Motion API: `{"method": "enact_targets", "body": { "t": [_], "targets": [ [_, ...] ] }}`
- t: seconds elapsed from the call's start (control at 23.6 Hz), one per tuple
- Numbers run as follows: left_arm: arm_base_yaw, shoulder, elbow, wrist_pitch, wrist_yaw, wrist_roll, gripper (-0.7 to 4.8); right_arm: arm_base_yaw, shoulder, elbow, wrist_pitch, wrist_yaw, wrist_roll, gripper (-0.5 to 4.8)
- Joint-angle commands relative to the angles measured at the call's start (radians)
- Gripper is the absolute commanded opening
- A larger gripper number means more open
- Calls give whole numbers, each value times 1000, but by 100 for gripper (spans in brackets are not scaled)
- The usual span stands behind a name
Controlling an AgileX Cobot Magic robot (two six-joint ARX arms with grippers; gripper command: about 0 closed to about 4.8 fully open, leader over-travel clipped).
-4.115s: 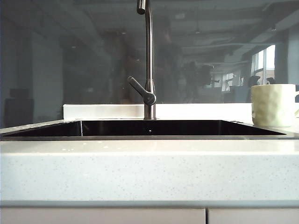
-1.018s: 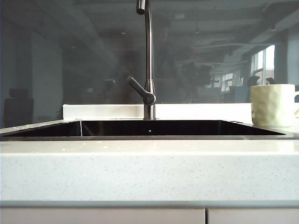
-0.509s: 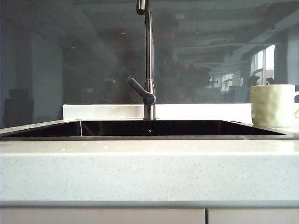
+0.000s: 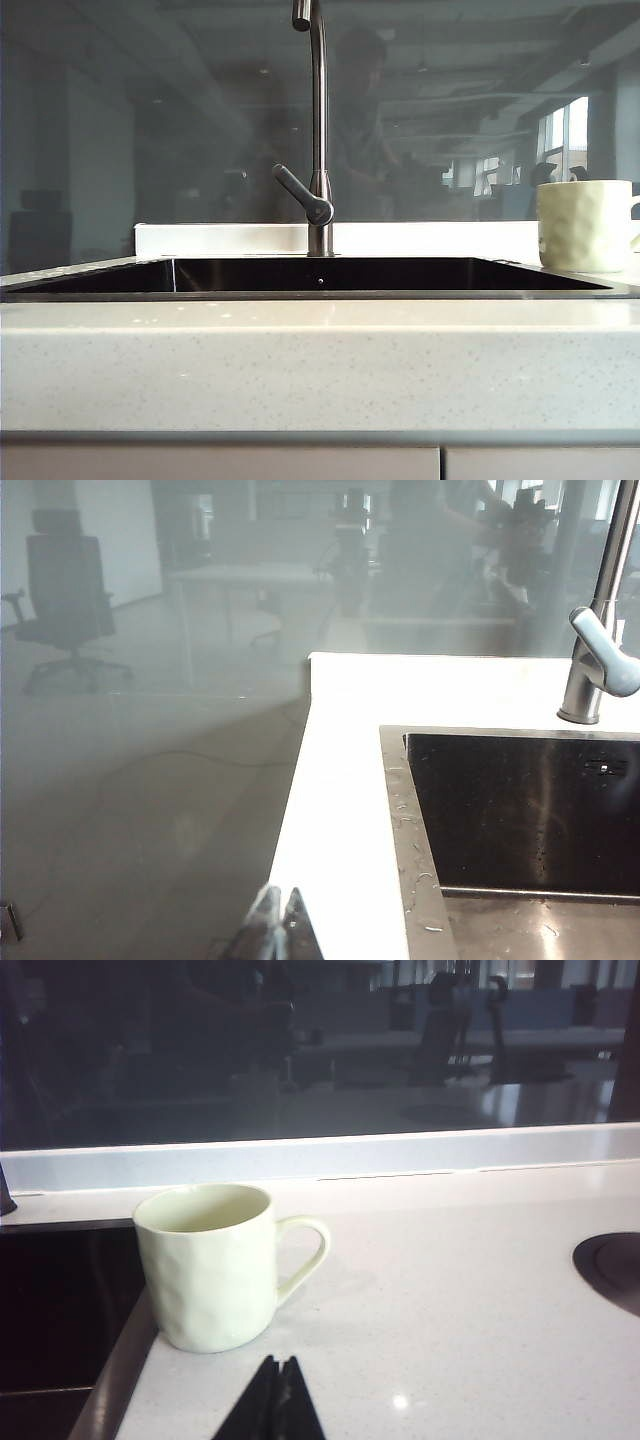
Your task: Pick up the mug next to the sink, go to the faucet to get some water, pour the water into the sink, and finally put the mug back to its place.
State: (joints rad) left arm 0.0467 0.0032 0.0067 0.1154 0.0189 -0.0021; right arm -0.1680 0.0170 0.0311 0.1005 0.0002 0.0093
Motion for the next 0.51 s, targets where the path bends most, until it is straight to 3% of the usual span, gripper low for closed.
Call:
{"method": "enact_targets", "body": {
  "t": [0.04,0.51],
  "targets": [
    [2,1,3,11,4,-6,-3,0,-19,-5,-14,5,-40,-9],
    [2,1,3,9,4,-6,-3,97,-19,-30,-15,5,17,-9]
  ]
}}
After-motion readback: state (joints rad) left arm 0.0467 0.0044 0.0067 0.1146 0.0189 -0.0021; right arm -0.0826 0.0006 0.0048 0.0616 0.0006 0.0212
